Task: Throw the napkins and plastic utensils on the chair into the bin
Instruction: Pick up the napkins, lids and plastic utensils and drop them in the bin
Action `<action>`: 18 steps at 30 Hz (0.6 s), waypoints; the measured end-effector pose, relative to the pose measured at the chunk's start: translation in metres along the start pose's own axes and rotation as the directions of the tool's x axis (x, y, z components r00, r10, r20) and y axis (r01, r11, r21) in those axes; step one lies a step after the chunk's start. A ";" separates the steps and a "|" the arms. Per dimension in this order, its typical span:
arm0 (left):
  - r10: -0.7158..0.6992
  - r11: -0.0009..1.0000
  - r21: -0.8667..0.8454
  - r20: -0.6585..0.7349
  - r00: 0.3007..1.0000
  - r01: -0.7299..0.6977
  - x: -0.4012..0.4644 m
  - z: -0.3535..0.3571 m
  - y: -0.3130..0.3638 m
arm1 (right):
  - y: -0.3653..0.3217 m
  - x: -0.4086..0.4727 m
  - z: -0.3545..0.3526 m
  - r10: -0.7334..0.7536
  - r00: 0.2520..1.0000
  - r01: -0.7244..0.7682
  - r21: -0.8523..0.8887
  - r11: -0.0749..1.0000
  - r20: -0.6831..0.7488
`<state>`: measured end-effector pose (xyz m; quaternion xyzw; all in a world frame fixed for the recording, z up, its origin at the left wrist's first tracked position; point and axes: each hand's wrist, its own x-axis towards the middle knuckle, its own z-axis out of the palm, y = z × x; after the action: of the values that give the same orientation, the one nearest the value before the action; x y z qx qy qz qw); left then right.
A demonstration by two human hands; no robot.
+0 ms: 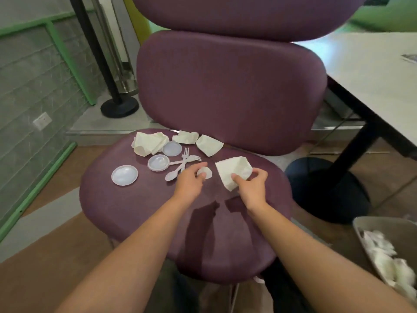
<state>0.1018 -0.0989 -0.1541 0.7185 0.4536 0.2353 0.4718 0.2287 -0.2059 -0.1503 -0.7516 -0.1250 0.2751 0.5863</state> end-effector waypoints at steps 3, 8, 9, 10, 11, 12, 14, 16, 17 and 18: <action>0.029 0.999 -0.049 0.084 0.996 -0.025 -0.018 0.035 0.019 | 0.010 -0.011 -0.048 0.035 0.997 -0.031 0.065 0.997 -0.065; 0.092 0.993 -0.089 0.151 0.984 -0.079 -0.053 0.098 0.056 | 0.022 -0.026 -0.127 0.055 0.981 -0.028 0.146 0.989 -0.187; 0.118 0.991 -0.089 0.173 0.978 -0.104 -0.061 0.113 0.065 | 0.025 -0.030 -0.146 0.055 0.975 -0.022 0.154 0.988 -0.213; 0.143 0.989 -0.076 0.185 0.972 -0.131 -0.066 0.125 0.071 | 0.027 -0.032 -0.160 0.054 0.971 -0.016 0.163 0.986 -0.233; 0.161 0.987 -0.063 0.195 0.967 -0.151 -0.072 0.141 0.078 | 0.028 -0.035 -0.176 0.061 0.965 -0.018 0.167 0.986 -0.255; 0.174 0.985 -0.053 0.201 0.964 -0.167 -0.076 0.153 0.082 | 0.031 -0.036 -0.189 0.068 0.960 -0.021 0.171 0.985 -0.272; 0.187 0.982 -0.057 0.237 0.953 -0.178 -0.086 0.182 0.093 | 0.041 -0.035 -0.220 0.078 0.949 -0.024 0.176 0.984 -0.307; 0.192 0.981 -0.051 0.292 0.937 -0.185 -0.095 0.210 0.102 | 0.049 -0.033 -0.248 0.096 0.935 -0.032 0.191 0.981 -0.340; 0.190 0.982 -0.048 0.314 0.930 -0.185 -0.099 0.221 0.104 | 0.052 -0.033 -0.260 0.108 0.926 -0.038 0.195 0.980 -0.361; 0.188 0.982 -0.048 0.336 0.923 -0.183 -0.103 0.234 0.106 | 0.057 -0.033 -0.274 0.118 0.913 -0.044 0.192 0.980 -0.390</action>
<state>0.2771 -0.3129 -0.1544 0.7840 0.2939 0.1555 0.5242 0.3479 -0.4614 -0.1513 -0.7407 0.0541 0.1501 0.6526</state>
